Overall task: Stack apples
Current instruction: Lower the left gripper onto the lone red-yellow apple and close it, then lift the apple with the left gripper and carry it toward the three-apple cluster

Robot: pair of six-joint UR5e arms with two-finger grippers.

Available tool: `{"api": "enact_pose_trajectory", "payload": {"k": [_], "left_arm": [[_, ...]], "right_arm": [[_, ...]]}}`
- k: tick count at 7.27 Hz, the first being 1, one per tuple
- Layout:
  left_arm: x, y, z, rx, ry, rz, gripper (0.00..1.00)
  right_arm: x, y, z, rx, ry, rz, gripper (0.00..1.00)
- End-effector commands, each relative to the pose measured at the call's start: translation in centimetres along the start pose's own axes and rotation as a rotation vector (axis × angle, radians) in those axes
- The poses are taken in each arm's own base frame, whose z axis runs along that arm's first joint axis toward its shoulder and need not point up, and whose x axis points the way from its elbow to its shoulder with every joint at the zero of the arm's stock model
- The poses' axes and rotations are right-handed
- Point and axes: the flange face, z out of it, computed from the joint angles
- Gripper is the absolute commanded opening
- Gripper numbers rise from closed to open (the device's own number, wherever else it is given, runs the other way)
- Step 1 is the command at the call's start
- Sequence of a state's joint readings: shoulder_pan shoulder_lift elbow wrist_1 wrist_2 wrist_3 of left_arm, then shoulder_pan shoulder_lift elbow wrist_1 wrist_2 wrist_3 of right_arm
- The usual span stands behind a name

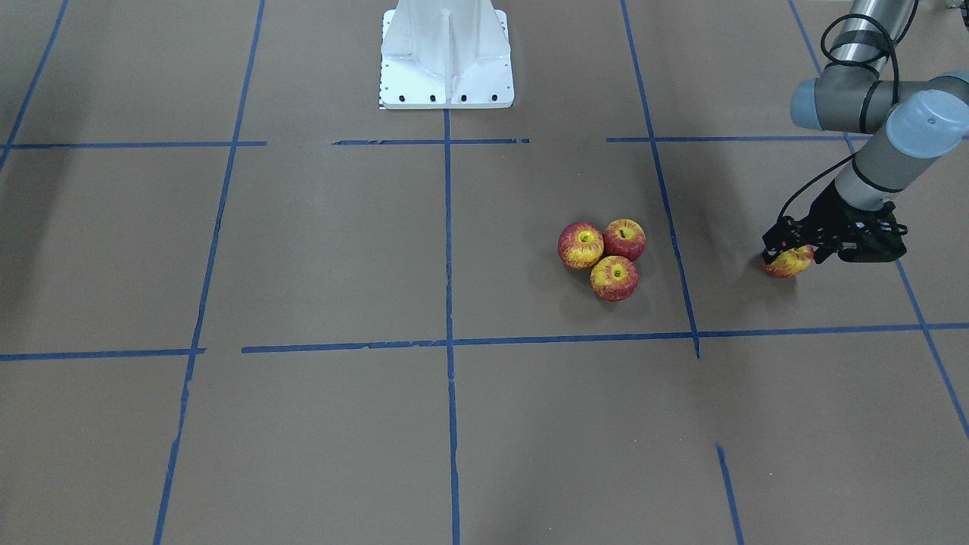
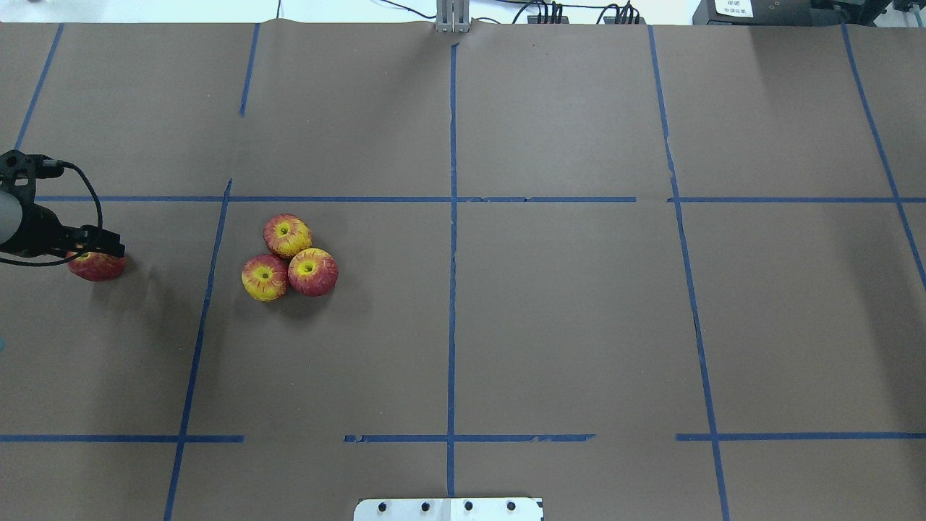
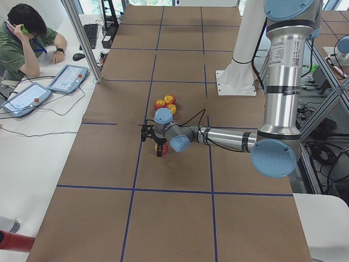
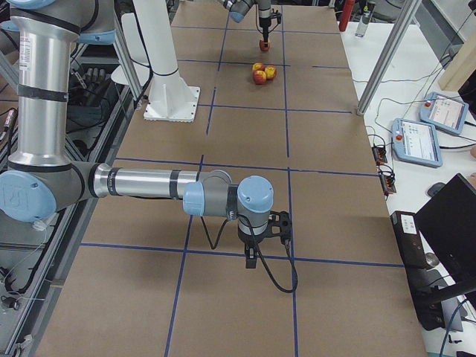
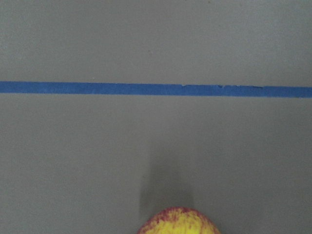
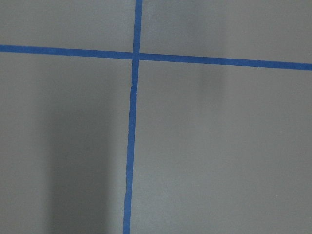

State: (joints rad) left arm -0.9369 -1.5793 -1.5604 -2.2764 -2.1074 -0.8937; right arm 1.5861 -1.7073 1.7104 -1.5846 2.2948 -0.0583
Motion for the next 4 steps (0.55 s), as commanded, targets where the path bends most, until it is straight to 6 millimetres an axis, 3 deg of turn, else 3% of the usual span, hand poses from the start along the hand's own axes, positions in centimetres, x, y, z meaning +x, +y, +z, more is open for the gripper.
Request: {"api": "enact_pose_trajectory", "payload": {"k": [1, 2, 3, 4], "left_arm": [[0.47, 0.19, 0.06, -0.005, 0.007, -0.011, 0.47], [0.5, 0.24, -0.01, -0.006, 0.008, -0.015, 0.17], [0.48, 0.29, -0.05, -0.006, 0.008, -0.015, 0.07], [0.96, 0.18, -0.86, 0.001, 0.015, -0.014, 0.05]], "right_arm": [[0.0, 0.0, 0.0, 0.0, 0.0, 0.0, 1.0], [0.0, 0.0, 0.0, 0.0, 0.0, 0.0, 1.0], [0.0, 0.0, 0.0, 0.0, 0.0, 0.0, 1.0], [0.0, 0.0, 0.0, 0.0, 0.0, 0.0, 1.0]]}}
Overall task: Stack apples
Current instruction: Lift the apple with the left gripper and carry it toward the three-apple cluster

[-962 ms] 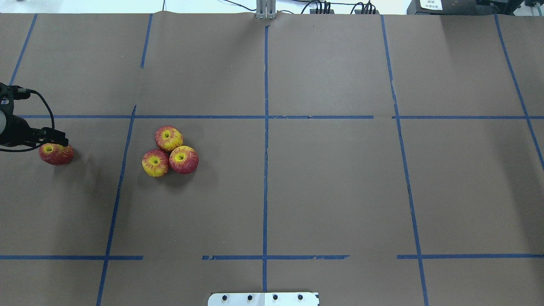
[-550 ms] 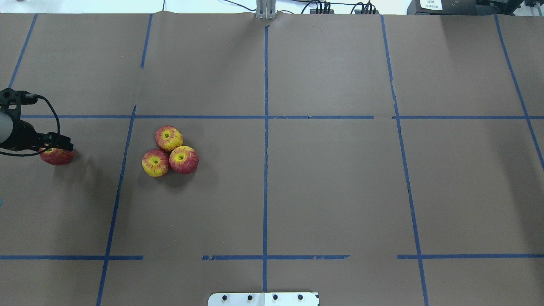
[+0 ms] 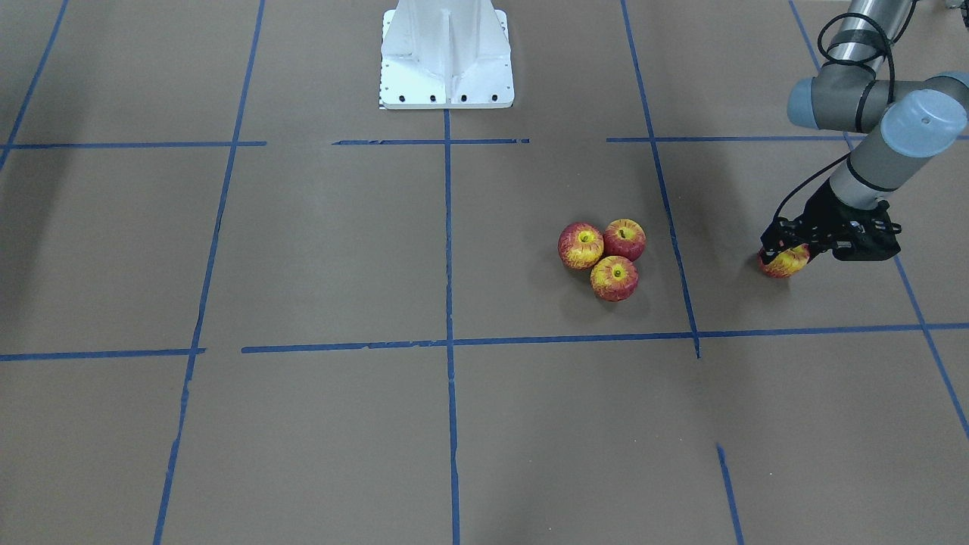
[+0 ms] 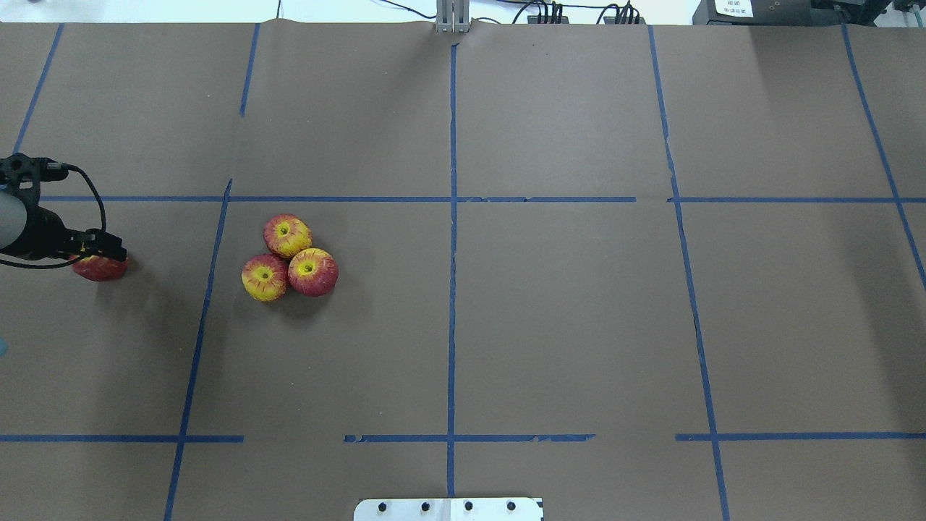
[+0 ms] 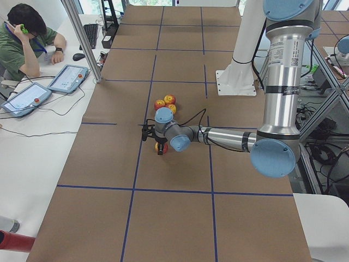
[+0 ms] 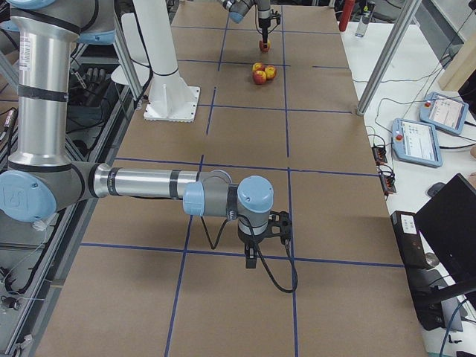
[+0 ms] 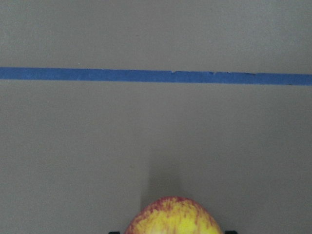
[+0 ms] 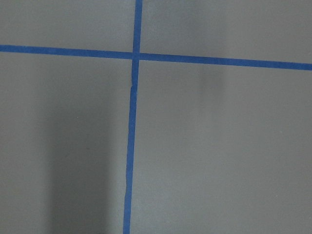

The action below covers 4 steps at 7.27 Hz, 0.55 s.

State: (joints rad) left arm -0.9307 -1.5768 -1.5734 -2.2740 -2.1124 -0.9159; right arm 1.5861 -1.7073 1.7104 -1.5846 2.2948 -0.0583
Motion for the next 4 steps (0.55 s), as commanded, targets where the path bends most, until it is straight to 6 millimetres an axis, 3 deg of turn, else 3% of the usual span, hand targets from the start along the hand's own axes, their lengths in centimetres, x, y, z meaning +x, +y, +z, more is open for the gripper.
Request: {"api": "enact_pose_trajectory", "payload": {"k": [1, 3, 4], "left_arm": [[2.0, -0.1, -2.3, 0.003, 0.027, 0.007, 0.05], [7.7, -0.4, -7.1, -0.04, 0.014, -0.05, 0.05], [10.9, -1.6, -8.8, -0.03, 0.021, -0.142, 0.04]], "right_arm": [[0.0, 0.0, 0.0, 0.0, 0.0, 0.0, 1.0], [0.0, 0.0, 0.0, 0.0, 0.0, 0.0, 1.0], [0.0, 0.0, 0.0, 0.0, 0.0, 0.0, 1.0]]}}
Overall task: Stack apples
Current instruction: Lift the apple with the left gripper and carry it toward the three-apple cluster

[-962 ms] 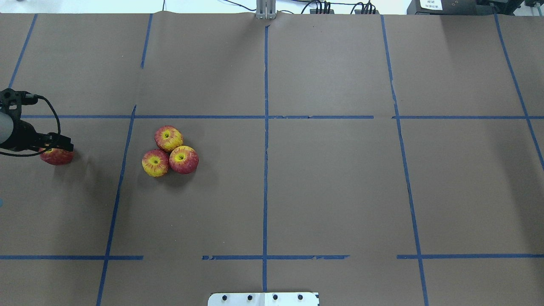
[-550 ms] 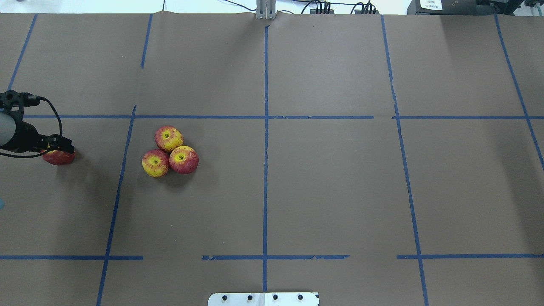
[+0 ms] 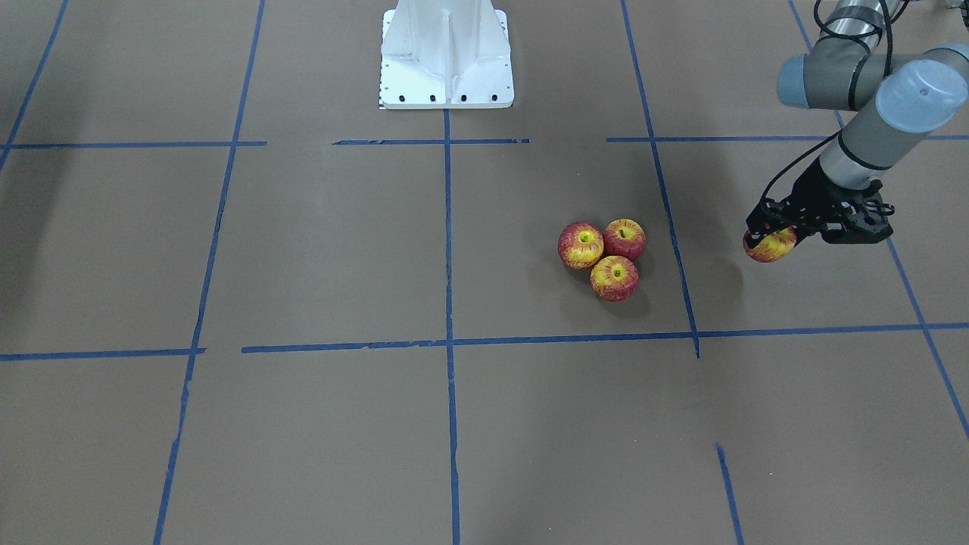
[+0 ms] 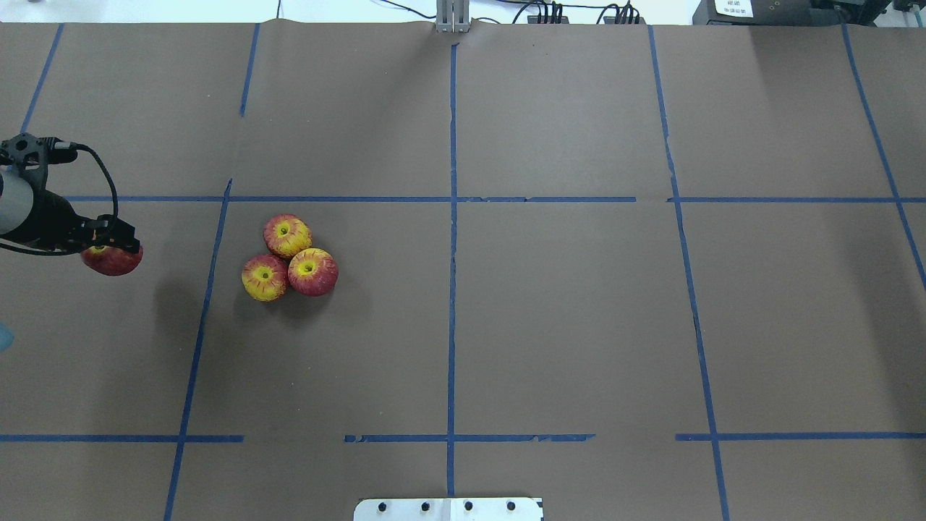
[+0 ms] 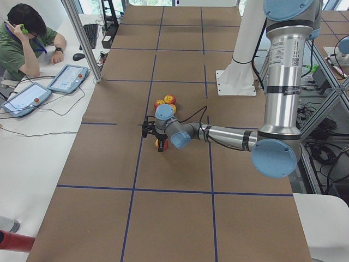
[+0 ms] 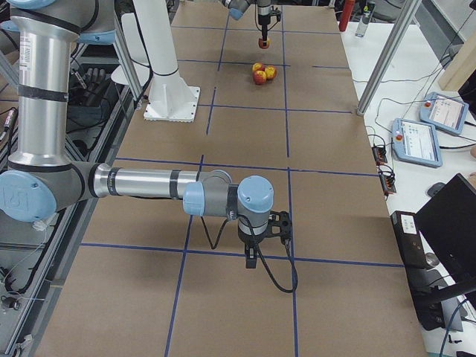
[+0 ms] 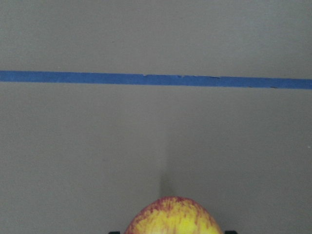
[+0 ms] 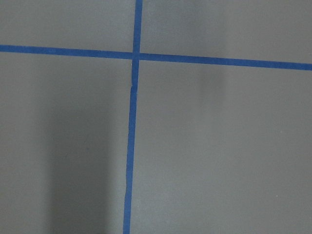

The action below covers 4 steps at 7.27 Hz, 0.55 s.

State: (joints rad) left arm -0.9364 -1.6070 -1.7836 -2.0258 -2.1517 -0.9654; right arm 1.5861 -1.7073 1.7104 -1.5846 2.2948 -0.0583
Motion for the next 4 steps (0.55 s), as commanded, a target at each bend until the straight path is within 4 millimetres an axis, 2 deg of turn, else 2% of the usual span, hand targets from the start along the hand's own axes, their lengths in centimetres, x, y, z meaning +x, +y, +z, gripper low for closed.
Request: {"api": "enact_pose_trajectory", "payload": {"k": [1, 2, 4], "left_arm": [[7.3, -2.0, -3.5, 0.01, 0.021, -0.184, 0.04], [11.5, -3.4, -4.5, 0.007, 0.024, -0.265, 0.04], [18.5, -1.9, -3.1, -0.046, 0.055, -0.323, 0.0]], "right_arm": [[0.0, 0.0, 0.0, 0.0, 0.0, 0.0, 1.0], [0.0, 0.0, 0.0, 0.0, 0.0, 0.0, 1.0], [0.0, 0.0, 0.0, 0.0, 0.0, 0.0, 1.0]]}}
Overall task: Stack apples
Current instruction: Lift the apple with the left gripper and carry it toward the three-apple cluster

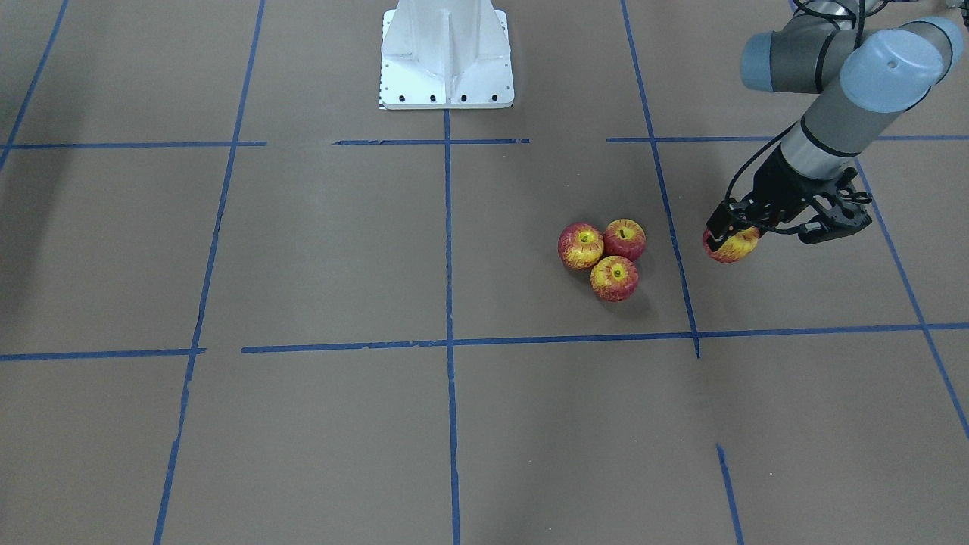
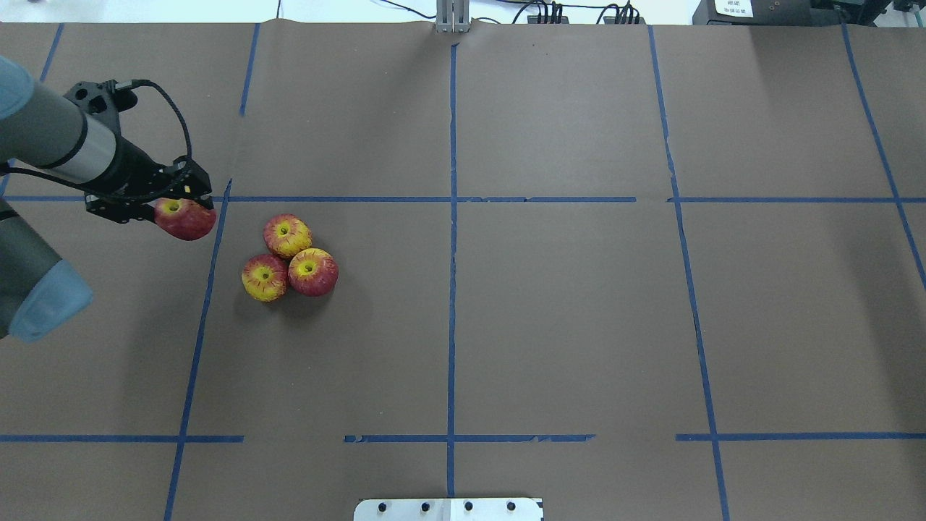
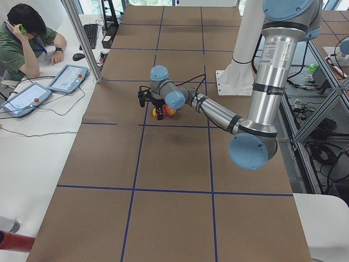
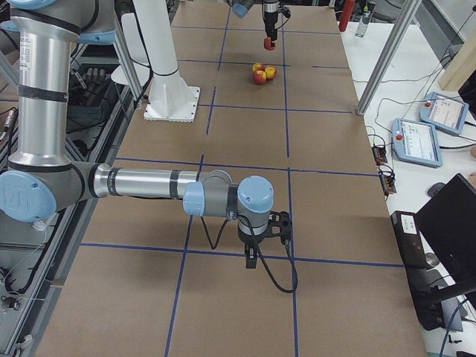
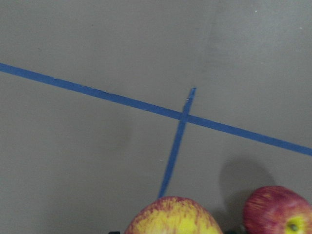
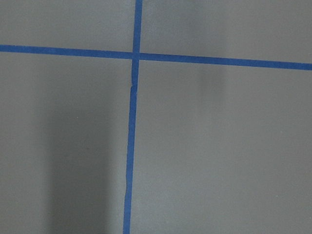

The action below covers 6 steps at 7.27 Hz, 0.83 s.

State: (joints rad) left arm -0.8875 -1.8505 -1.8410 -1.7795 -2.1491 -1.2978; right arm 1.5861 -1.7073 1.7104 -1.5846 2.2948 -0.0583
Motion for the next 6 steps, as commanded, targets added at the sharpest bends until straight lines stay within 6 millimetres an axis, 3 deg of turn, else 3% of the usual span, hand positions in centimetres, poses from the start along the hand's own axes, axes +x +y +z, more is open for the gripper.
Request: {"api": "enact_pose_trajectory", "payload": {"k": [1, 3, 6], "left_arm": [[5.8, 3.1, 1.2, -0.04, 0.027, -0.076, 0.0], [6.8, 4.7, 2.8, -0.003, 0.014, -0.115, 0.0], [6.9, 4.8, 3.6, 0.01, 0.012, -0.158, 0.0]], "right_arm": [[0.0, 0.0, 0.0, 0.0, 0.0, 0.0, 1.0], [0.0, 0.0, 0.0, 0.0, 0.0, 0.0, 1.0], [0.0, 0.0, 0.0, 0.0, 0.0, 0.0, 1.0]]}}
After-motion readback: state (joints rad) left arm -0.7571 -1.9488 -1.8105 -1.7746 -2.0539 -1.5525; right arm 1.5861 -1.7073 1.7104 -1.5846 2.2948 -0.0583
